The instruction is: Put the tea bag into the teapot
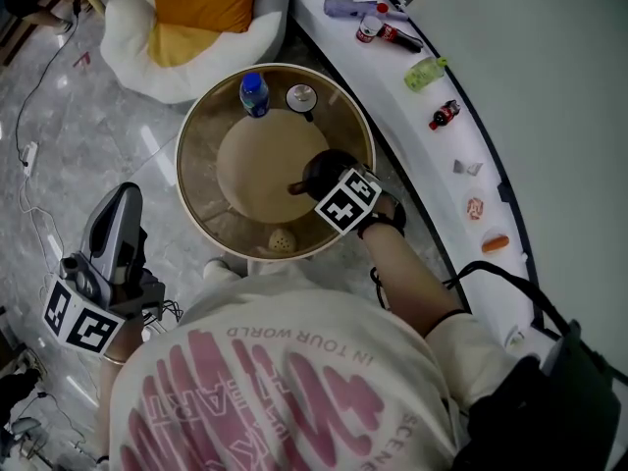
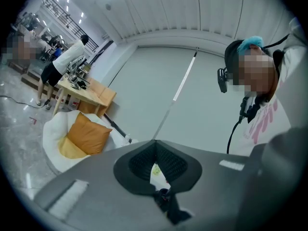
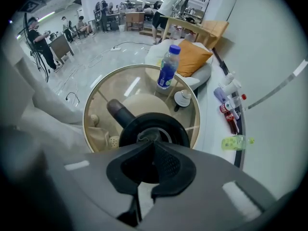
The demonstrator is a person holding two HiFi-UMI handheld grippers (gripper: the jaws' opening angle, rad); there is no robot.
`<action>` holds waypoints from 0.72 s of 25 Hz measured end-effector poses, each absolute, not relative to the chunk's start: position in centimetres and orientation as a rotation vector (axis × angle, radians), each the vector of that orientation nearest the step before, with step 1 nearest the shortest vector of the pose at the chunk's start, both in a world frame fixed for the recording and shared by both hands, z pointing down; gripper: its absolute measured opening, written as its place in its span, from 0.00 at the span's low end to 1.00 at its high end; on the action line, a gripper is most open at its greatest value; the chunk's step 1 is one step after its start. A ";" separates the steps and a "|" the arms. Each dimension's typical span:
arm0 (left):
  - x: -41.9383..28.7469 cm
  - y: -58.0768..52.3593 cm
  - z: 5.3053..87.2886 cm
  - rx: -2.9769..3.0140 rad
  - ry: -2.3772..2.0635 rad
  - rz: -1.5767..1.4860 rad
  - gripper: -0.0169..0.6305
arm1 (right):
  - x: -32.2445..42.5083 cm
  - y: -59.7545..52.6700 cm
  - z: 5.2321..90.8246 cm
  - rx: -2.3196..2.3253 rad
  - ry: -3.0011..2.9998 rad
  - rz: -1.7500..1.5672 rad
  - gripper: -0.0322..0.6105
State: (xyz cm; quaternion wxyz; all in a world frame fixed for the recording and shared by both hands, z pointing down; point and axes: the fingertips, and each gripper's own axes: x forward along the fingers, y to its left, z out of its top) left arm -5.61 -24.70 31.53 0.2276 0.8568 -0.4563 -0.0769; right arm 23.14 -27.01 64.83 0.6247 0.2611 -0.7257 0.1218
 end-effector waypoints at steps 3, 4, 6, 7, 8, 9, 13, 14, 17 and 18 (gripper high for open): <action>-5.3 -24.6 31.5 2.362 -1.258 -0.204 0.05 | 22.4 -27.1 65.4 0.570 -1.676 0.303 0.06; -5.3 -24.5 31.5 2.361 -1.259 -0.200 0.05 | 22.3 -27.2 65.6 0.568 -1.679 0.313 0.06; -5.3 -24.4 31.4 2.358 -1.266 -0.195 0.05 | 22.4 -27.5 65.8 0.569 -1.677 0.347 0.06; -5.4 -24.3 31.4 2.355 -1.273 -0.193 0.05 | 22.6 -27.5 65.8 0.568 -1.670 0.369 0.06; -5.6 -24.2 31.4 2.351 -1.280 -0.191 0.05 | 22.7 -27.5 65.9 0.567 -1.662 0.392 0.06; -5.7 -24.1 31.4 2.348 -1.288 -0.191 0.05 | 22.9 -27.5 66.0 0.568 -1.659 0.415 0.06; -6.1 -23.9 31.6 2.341 -1.306 -0.197 0.05 | 23.3 -27.9 66.6 0.613 -1.680 0.508 0.06; -6.1 -23.9 31.6 2.342 -1.307 -0.199 0.05 | 23.4 -28.0 66.8 0.622 -1.687 0.511 0.06; -6.3 -23.6 31.9 2.343 -1.308 -0.205 0.05 | 23.0 -28.5 67.1 0.650 -1.712 0.483 0.06; -6.3 -23.6 32.0 2.342 -1.307 -0.207 0.05 | 23.0 -28.6 67.2 0.660 -1.715 0.482 0.06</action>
